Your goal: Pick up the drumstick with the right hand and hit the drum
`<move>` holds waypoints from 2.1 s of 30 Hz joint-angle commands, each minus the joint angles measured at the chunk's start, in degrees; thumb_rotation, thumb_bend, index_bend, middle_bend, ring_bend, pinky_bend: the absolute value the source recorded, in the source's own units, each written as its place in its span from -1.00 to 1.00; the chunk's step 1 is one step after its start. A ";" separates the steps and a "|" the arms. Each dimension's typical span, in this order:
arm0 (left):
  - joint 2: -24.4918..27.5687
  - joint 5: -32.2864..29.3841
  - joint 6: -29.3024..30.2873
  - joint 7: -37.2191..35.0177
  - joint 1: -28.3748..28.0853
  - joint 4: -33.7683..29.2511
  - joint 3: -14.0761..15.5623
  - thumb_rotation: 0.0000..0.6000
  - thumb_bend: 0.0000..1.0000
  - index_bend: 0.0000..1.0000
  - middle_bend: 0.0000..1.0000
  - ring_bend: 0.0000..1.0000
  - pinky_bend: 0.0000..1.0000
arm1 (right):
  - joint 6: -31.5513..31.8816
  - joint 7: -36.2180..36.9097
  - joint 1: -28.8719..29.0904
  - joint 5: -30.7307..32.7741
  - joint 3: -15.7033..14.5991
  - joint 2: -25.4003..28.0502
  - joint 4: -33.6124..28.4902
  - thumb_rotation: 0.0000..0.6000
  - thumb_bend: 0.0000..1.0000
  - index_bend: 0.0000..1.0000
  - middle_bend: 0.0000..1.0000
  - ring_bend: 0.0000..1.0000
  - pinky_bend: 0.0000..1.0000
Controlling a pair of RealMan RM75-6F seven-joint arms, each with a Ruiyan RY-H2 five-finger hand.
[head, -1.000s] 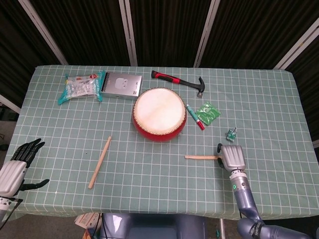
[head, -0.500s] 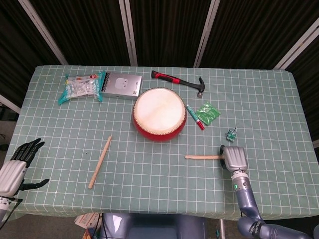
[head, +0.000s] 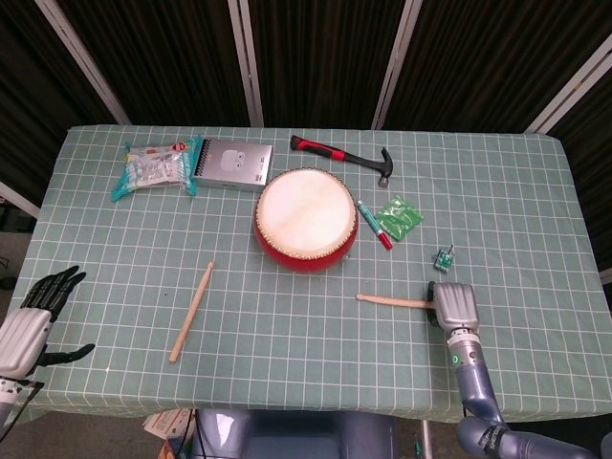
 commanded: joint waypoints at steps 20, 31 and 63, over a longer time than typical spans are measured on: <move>0.29 -0.42 -0.57 -0.24 -0.16 -0.67 -0.10 1.00 -1.00 -1.00 -1.00 -1.00 -0.98 | 7.15 2.57 0.54 4.55 13.73 22.49 -23.85 1.00 -0.13 1.00 1.00 1.00 1.00; 0.74 -0.87 -1.76 -1.14 -0.56 -0.95 0.02 1.00 -1.00 -1.00 -1.00 -1.00 -0.98 | 5.24 -2.04 7.36 13.10 18.60 24.98 -26.41 1.00 -0.13 1.00 1.00 1.00 1.00; 3.29 -3.50 -6.24 -4.02 -2.08 -4.44 -0.12 1.00 -1.00 -1.00 -1.00 -1.00 -0.98 | 5.91 -9.84 23.34 23.27 15.93 9.46 -15.45 1.00 -0.13 1.00 1.00 1.00 1.00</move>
